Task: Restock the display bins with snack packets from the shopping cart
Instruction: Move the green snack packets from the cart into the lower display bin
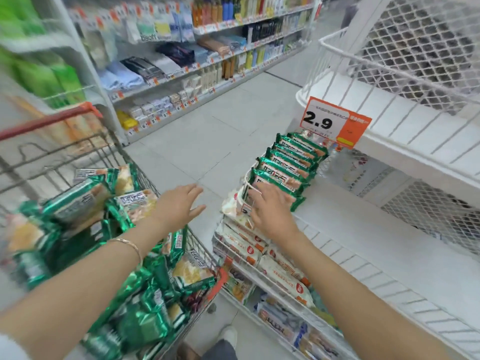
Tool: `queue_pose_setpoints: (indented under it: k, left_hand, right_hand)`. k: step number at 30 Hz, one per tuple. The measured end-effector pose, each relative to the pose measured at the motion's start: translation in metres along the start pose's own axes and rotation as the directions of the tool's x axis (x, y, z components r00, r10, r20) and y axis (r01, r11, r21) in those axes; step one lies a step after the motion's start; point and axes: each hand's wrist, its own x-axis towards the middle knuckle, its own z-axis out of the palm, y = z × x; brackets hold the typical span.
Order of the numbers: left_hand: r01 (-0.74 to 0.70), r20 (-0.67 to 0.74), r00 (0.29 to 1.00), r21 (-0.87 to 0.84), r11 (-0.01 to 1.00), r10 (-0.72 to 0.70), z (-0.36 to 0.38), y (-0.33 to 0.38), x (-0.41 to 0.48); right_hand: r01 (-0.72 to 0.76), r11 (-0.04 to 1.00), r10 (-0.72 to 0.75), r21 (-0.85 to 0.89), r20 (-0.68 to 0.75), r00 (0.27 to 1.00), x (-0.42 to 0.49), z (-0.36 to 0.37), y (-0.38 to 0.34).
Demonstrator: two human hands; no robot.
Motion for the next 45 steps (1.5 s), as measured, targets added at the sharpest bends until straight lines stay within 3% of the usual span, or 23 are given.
queue_pose_setpoints:
  k: [7,8,10,13,16,19,23,26,29,31,34,35,36,37,38,39,40,41,42,45]
  left_hand:
    - [0.392,-0.003,0.915,-0.242,0.888,-0.404,-0.005,-0.085,-0.138]
    - [0.429,-0.012,0.895,-0.259,0.866,-0.447,-0.006,-0.091,-0.155]
    - [0.491,-0.027,0.853,-0.293,0.820,-0.521,-0.007,-0.098,-0.184]
    - [0.547,-0.019,0.813,-0.318,0.775,-0.582,-0.007,-0.098,-0.215]
    - [0.571,-0.018,0.786,-0.361,0.737,-0.618,-0.001,-0.095,-0.230]
    - [0.604,-0.033,0.737,-0.418,0.679,-0.675,0.002,-0.086,-0.237]
    - [0.609,-0.049,0.676,-0.524,0.595,-0.735,0.006,-0.077,-0.230]
    - [0.568,-0.034,0.605,-0.682,0.461,-0.796,0.003,-0.065,-0.208]
    - [0.506,0.213,0.583,-0.851,0.145,-0.785,-0.007,-0.045,-0.178]
    - [0.473,0.328,0.609,-0.881,-0.001,-0.723,-0.010,-0.034,-0.163]
    - [0.487,0.451,0.493,-0.852,-0.193,-0.744,-0.002,-0.029,-0.167]
    - [0.465,0.455,0.464,-0.855,-0.228,-0.760,0.003,-0.033,-0.175]
    - [0.433,0.440,0.432,-0.867,-0.247,-0.787,0.010,-0.039,-0.185]
    - [0.390,0.402,0.409,-0.889,-0.241,-0.820,0.015,-0.046,-0.197]
    - [0.372,0.374,0.382,-0.900,-0.229,-0.845,0.018,-0.050,-0.209]
    - [0.350,0.354,0.350,-0.908,-0.229,-0.867,0.019,-0.053,-0.220]
    - [0.310,0.339,0.306,-0.919,-0.244,-0.889,0.019,-0.054,-0.229]
    - [0.270,0.322,0.265,-0.930,-0.251,-0.909,0.016,-0.053,-0.236]
    - [0.239,0.315,0.233,-0.936,-0.260,-0.920,0.015,-0.052,-0.242]
    - [0.191,0.298,0.160,-0.945,-0.266,-0.941,0.015,-0.052,-0.255]
  right_hand:
    - [0.047,0.996,-0.073,0.082,0.349,0.934,-0.004,0.033,-0.109]
    - [-0.001,0.993,-0.044,0.114,0.392,0.919,-0.004,0.040,-0.121]
    - [-0.234,0.945,0.110,0.229,0.452,0.885,-0.001,0.055,-0.141]
    - [-0.588,0.741,0.310,0.325,0.610,0.729,0.007,0.082,-0.161]
    - [-0.680,0.630,0.258,0.376,0.724,0.640,0.017,0.112,-0.175]
    - [-0.588,0.706,0.206,0.394,0.681,0.703,0.023,0.128,-0.174]
    - [-0.346,0.798,0.148,0.494,0.396,0.906,0.049,0.105,-0.152]
    - [-0.251,0.684,-0.014,0.685,0.356,0.934,0.079,0.073,-0.143]
    - [-0.336,0.483,-0.150,0.809,0.454,0.878,0.096,0.050,-0.154]
    - [-0.488,0.314,-0.212,0.815,0.561,0.800,0.098,0.052,-0.164]
    - [-0.729,0.086,-0.327,0.679,0.711,0.623,0.095,0.070,-0.169]
    - [-0.796,0.037,-0.316,0.605,0.763,0.565,0.092,0.078,-0.168]
    - [-0.809,0.070,-0.283,0.583,0.790,0.544,0.089,0.087,-0.165]
    - [-0.751,0.223,-0.254,0.622,0.780,0.571,0.084,0.096,-0.164]
    - [-0.557,0.507,-0.261,0.658,0.733,0.628,0.077,0.106,-0.162]
    - [-0.191,0.768,-0.369,0.611,0.667,0.648,0.068,0.116,-0.159]
    - [0.205,0.850,-0.508,0.486,0.651,0.565,0.059,0.129,-0.157]
    - [0.501,0.794,-0.584,0.345,0.664,0.468,0.053,0.137,-0.157]
    - [0.650,0.719,-0.618,0.248,0.657,0.433,0.049,0.142,-0.158]
    - [0.811,0.569,-0.717,0.133,0.563,0.411,0.046,0.147,-0.164]
